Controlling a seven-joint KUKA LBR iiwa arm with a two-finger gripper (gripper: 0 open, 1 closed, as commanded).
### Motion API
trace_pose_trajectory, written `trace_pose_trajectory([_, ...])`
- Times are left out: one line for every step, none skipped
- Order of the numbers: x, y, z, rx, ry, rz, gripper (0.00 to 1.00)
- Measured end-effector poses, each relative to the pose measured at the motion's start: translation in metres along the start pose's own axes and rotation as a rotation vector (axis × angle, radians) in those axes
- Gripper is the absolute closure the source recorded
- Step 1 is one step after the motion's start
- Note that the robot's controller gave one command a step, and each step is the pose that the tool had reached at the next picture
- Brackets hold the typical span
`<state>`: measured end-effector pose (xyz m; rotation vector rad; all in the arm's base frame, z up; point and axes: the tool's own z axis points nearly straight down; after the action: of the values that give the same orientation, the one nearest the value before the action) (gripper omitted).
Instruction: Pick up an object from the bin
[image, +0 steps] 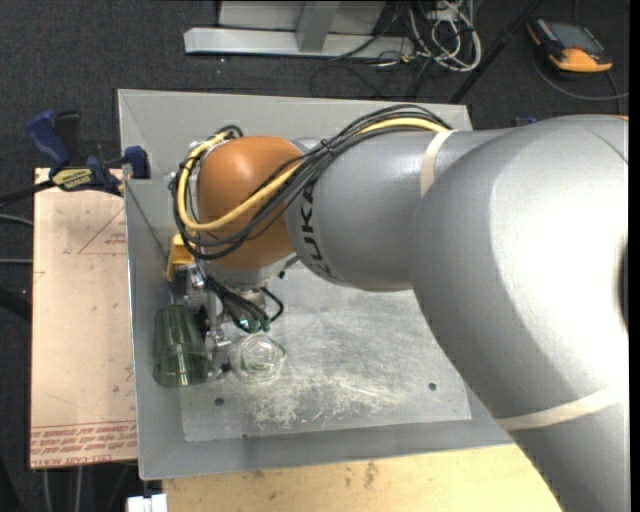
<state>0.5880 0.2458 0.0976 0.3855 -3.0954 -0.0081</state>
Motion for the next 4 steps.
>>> trace_pose_trajectory([0.0,0.0,0.0,0.0,0.0,0.0,0.0])
trace_pose_trajectory([0.0058,0.0007,0.0004,0.001,-0.015,0.0,0.0])
trace_pose_trajectory([0.0058,0.0007,0.0004,0.001,-0.014,0.001,1.0])
trace_pose_trajectory([0.0058,0.0007,0.0004,0.001,-0.014,0.001,1.0])
